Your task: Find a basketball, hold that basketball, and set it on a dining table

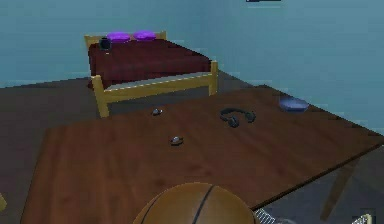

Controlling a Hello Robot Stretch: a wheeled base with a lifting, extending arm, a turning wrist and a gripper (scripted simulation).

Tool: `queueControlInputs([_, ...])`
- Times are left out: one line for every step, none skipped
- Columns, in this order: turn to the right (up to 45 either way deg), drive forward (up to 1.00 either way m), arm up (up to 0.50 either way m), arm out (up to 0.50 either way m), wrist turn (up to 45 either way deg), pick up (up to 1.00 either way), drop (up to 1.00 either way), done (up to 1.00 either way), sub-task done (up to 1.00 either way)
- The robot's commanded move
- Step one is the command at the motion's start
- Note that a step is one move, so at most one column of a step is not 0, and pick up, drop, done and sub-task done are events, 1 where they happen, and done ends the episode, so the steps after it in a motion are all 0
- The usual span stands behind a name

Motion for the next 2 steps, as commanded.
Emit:
queueControlInputs([21.0, 0.0, 0.0, 0.0, 0.0, 0.0, 0.0, 0.0, 0.0])
queueControlInputs([-45.0, 0.0, 0.0, 0.0, 0.0, 0.0, 0.0, 0.0, 0.0])
